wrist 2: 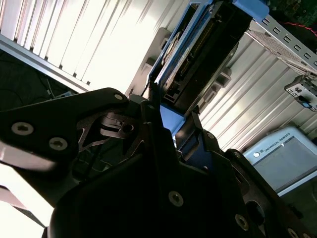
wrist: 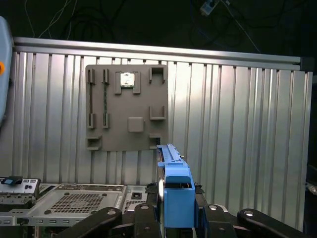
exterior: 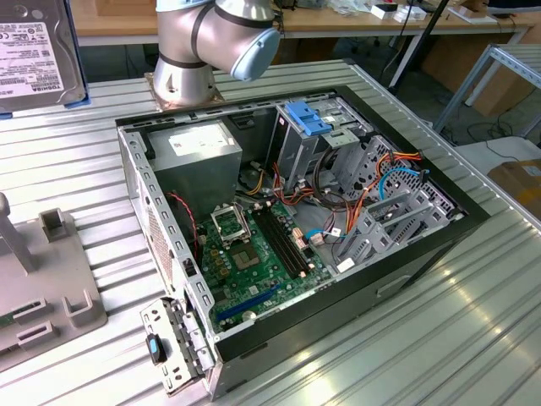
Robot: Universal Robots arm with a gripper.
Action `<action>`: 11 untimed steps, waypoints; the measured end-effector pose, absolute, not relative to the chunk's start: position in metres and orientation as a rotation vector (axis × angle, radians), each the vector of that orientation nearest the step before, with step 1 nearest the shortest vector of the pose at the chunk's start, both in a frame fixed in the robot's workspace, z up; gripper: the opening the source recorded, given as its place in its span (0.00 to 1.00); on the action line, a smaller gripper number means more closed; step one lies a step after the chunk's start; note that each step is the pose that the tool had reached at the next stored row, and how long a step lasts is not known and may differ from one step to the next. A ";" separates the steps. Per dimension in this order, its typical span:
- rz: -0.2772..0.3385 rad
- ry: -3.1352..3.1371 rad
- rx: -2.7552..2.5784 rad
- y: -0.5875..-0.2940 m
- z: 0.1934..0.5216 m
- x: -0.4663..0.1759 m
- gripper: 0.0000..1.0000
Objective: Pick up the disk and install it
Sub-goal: 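Pick up the disk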
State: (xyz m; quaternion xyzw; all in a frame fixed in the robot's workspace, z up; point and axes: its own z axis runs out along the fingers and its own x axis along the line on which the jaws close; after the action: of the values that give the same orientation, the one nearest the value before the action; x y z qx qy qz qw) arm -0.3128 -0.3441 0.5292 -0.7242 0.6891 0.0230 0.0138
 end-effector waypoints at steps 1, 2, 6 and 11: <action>0.072 2.146 -2.255 -0.344 0.529 -0.311 0.36; 0.072 2.146 -2.255 -0.344 0.529 -0.309 0.36; 0.072 2.146 -2.255 -0.343 0.529 -0.300 0.36; 0.072 2.146 -2.255 -0.342 0.529 -0.290 0.36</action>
State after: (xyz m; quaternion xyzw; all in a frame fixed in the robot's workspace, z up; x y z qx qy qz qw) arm -0.2897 -0.3424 0.5292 -0.7242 0.6891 0.0230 0.0138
